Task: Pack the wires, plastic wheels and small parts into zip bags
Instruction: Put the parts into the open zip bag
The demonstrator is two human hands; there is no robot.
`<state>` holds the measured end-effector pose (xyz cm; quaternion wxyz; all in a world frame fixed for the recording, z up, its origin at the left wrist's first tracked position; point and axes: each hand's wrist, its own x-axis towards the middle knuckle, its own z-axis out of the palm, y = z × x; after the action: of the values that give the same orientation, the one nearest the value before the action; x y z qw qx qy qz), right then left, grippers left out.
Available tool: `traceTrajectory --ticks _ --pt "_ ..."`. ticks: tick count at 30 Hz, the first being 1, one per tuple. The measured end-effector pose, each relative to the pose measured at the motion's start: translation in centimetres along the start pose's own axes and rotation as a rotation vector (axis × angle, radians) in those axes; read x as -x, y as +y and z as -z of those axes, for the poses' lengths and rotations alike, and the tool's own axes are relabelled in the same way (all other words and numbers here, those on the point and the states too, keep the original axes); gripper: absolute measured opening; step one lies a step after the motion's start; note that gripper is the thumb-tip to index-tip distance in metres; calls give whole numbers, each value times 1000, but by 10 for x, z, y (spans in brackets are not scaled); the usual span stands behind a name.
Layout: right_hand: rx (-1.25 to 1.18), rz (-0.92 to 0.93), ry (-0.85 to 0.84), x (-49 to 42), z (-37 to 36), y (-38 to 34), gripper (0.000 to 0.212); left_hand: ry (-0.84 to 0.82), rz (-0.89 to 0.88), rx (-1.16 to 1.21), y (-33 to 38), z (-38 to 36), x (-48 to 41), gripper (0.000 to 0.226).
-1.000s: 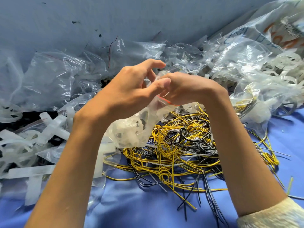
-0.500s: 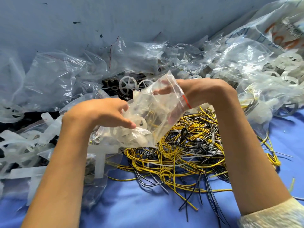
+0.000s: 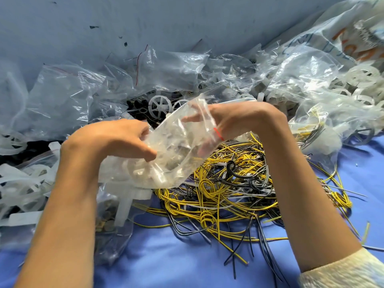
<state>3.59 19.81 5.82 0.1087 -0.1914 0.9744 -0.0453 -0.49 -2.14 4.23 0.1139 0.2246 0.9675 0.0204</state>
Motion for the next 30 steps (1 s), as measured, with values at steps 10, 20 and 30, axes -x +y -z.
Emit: traceTrajectory --ticks 10,20,30 --pt "-268 -72 -2 -11 -9 -7 93 -28 152 8 -25 0 0 32" --pt "-290 -54 83 -14 -10 -1 95 166 149 166 -32 -6 -15 31" --pt "-365 -10 392 -6 -5 -10 46 345 219 319 -37 -15 -25 18"
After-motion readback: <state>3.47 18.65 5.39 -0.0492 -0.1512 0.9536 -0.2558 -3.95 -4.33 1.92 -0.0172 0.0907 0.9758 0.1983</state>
